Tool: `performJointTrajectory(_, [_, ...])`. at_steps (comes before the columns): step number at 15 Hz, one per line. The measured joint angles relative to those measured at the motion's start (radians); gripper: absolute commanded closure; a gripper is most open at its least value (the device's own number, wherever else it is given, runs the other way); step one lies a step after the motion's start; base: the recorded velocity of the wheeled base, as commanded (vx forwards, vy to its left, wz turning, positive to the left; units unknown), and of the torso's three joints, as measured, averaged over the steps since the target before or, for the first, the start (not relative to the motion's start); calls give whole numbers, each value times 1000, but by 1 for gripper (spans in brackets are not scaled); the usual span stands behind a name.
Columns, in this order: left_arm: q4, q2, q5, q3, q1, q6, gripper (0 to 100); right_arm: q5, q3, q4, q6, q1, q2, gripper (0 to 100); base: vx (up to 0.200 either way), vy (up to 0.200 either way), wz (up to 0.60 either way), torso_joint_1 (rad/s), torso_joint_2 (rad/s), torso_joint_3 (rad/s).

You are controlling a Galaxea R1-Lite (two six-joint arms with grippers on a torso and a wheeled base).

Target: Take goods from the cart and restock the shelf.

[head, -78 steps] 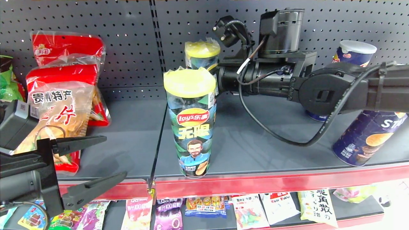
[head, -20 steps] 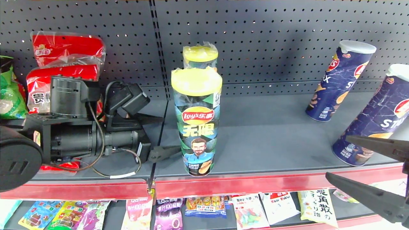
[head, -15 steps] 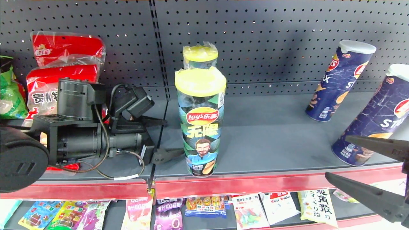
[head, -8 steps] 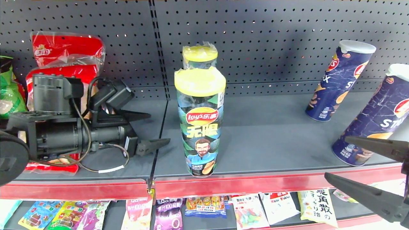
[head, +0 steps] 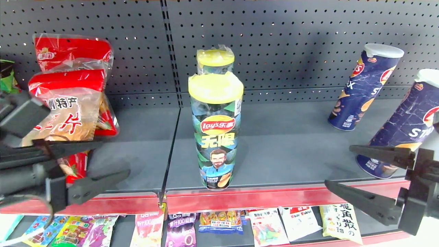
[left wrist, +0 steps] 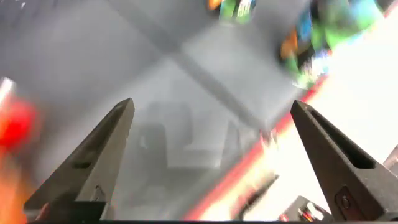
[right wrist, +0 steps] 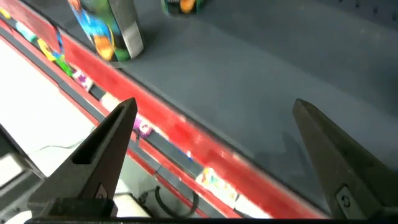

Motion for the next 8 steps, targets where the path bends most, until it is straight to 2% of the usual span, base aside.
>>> performJointTrajectory(4, [261,-380,150,119,40,-69,0,-114,144,33,-8,-7,-206,0,0,0,0,0,0,0])
performJointTrajectory(6, [406,-581,240,175,52,-111,0,-186,193,159,-8,-58,-384,0,0,0,0,0,0,0])
performJointTrajectory(8, [569,-775,344,220,60,-160,0,-234,214,368,-2,-167,-591,0,0,0,0,0,0,0])
